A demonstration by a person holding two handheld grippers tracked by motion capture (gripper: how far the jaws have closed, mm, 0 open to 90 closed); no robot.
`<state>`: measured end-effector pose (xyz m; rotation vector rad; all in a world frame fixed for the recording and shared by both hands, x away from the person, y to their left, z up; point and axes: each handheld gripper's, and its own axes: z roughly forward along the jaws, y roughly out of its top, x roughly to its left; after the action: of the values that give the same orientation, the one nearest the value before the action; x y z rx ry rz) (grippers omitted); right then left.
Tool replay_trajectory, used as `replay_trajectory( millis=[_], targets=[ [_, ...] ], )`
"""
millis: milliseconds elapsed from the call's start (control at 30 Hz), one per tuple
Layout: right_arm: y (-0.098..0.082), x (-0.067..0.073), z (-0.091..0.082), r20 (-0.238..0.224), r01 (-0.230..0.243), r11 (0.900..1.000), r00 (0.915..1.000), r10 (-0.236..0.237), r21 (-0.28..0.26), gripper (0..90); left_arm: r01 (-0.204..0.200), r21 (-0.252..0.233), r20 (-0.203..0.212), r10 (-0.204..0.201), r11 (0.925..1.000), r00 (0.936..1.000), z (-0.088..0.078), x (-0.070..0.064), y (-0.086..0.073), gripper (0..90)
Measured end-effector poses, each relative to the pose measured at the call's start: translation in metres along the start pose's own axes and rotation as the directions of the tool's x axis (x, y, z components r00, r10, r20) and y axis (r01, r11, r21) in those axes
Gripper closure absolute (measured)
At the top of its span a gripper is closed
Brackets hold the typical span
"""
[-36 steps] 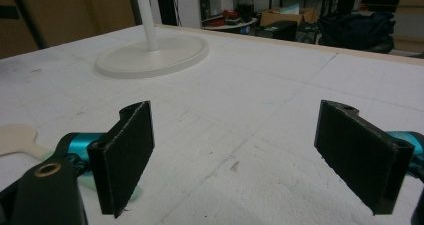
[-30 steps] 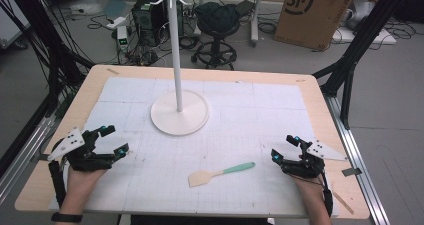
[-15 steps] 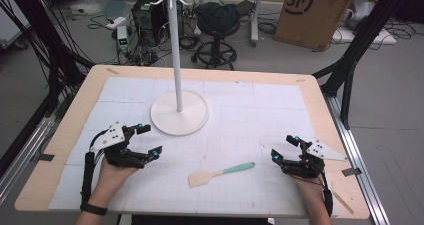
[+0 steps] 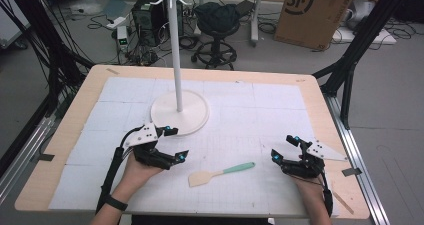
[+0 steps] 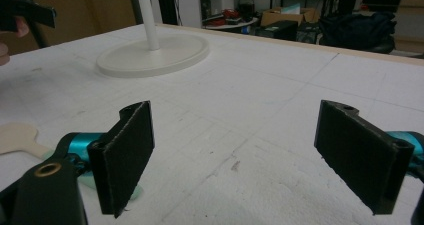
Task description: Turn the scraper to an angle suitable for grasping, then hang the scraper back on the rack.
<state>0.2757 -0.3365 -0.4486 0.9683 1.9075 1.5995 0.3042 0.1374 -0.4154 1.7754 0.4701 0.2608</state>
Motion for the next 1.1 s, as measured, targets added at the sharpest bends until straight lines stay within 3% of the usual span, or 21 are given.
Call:
replay_trajectory(
  millis=[233,500,600,867,933,1033,1100],
  targets=[
    [0.000,-0.001,0.000,0.003,-0.004,1.000,1.0000,0.004,-0.001,15.3,0.005,0.031,0.035,-0.006,0.9995,0.9994,0.025,-0.008,0.004,15.0],
    [0.000,0.000,0.000,0.002,0.002,1.000,1.0000,-0.002,0.000,15.3,-0.013,0.123,0.118,-0.002,0.9923,0.9930,0.065,-0.028,0.006,16.3],
    [0.000,0.000,0.000,0.001,0.003,1.000,1.0000,-0.003,0.003,15.3,-0.033,0.160,0.142,0.010,0.9866,0.9898,0.076,-0.037,0.004,16.4],
    [0.000,0.000,0.000,0.000,0.010,1.000,0.9999,-0.010,0.002,15.3,-0.065,0.257,0.148,0.027,0.9642,0.9885,0.094,-0.054,-0.004,16.9],
    [0.000,0.000,0.000,-0.001,0.008,1.000,1.0000,-0.008,0.003,15.3,-0.064,0.271,0.146,0.025,0.9604,0.9889,0.097,-0.058,-0.006,18.4],
    [0.000,0.000,0.000,0.001,0.012,1.000,0.9999,-0.012,0.000,15.3,-0.090,0.308,0.137,0.050,0.9470,0.9893,0.103,-0.062,-0.011,23.2],
    [0.000,0.000,0.000,0.001,0.012,1.000,0.9999,-0.012,0.000,15.3,-0.098,0.320,0.132,0.058,0.9424,0.9896,0.104,-0.064,-0.011,27.6]
  ],
)
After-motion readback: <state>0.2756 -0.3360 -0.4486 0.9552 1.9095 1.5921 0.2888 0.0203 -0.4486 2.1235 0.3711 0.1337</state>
